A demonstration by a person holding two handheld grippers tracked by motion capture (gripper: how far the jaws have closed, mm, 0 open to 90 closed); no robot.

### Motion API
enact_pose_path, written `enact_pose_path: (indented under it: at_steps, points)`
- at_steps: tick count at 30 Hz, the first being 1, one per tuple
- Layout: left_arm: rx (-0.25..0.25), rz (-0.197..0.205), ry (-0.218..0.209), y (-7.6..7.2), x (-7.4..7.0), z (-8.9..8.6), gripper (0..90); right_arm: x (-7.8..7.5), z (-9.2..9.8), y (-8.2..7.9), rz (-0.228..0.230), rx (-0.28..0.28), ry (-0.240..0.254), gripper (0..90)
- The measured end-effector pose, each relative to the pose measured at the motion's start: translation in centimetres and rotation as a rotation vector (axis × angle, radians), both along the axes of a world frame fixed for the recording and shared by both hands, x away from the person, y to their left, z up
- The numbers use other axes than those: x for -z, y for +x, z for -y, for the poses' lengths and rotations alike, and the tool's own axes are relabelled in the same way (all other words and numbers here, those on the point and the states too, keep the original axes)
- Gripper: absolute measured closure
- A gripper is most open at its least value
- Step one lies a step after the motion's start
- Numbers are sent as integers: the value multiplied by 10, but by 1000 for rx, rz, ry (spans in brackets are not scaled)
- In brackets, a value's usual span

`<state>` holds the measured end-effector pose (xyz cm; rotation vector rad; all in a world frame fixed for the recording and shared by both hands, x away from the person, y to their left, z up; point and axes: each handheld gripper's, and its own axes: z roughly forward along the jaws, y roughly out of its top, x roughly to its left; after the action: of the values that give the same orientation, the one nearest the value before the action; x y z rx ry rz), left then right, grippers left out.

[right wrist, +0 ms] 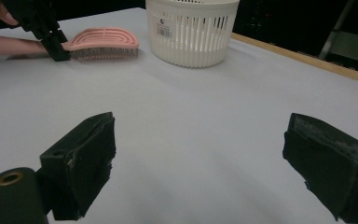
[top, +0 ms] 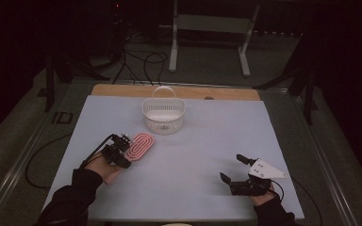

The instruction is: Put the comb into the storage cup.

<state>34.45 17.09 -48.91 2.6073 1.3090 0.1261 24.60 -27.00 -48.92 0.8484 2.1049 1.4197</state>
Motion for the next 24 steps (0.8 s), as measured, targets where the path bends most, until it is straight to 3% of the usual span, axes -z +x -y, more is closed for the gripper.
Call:
enact_pose_path:
  at_steps: [9, 18, 24]
  points:
    - [28, -7, 21, 1, -1, 2, 709, 0, 0, 0, 0, 1, 1, 90]
    - [8, 38, -38, -3, 0, -4, 712, 0, 0, 0, -1, 5, 2, 90]
    - [39, 56, -73, -9, -3, -4, 712, 0, 0, 0, -5, 6, 3, 90]
